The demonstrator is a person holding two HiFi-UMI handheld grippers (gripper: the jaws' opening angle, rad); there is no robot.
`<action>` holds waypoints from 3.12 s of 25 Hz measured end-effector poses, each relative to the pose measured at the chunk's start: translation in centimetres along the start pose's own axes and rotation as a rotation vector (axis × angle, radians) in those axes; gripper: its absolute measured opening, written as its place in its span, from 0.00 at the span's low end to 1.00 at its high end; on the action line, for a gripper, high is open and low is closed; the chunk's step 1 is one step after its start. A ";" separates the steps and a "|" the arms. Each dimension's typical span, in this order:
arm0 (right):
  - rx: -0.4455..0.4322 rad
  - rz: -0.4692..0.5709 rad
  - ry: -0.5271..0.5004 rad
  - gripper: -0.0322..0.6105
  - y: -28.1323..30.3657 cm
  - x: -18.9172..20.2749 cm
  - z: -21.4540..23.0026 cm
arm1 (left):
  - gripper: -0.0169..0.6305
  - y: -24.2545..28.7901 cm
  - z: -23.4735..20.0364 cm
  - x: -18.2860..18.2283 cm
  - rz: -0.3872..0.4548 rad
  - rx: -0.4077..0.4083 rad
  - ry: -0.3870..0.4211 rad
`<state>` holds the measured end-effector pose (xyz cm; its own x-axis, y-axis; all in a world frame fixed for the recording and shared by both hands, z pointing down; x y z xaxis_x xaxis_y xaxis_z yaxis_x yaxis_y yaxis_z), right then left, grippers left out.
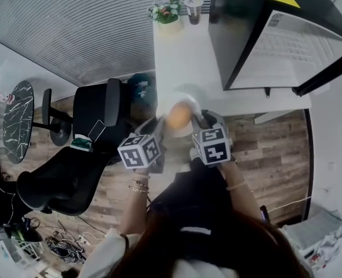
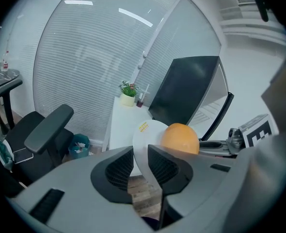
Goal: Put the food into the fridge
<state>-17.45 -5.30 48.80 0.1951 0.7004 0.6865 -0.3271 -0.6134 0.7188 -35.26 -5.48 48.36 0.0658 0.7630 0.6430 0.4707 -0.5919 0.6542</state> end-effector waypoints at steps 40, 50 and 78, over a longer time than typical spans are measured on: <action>0.053 0.126 0.057 0.21 -8.5 2.1 12.3 | 0.15 3.8 14.6 -0.1 0.053 0.039 0.072; 0.040 0.142 0.056 0.21 -11.2 3.3 19.0 | 0.15 6.8 21.2 0.2 0.069 0.028 0.065; 0.073 0.189 0.057 0.21 -15.4 4.0 29.4 | 0.15 11.9 31.2 0.0 0.063 0.047 0.080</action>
<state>15.54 -3.80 43.72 0.0835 0.5889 0.8039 -0.2845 -0.7590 0.5856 -2.21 -4.42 43.72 0.0268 0.7004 0.7133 0.5084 -0.6239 0.5935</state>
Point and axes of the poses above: the fingertips, and each gripper's own axes: y forward along the fingers, z to its right, x out of its underside, the point moved 6 cm from there along -y, backward along the fingers, and after that the axes turned 7 degrees about -z, right-handed, at the moved point
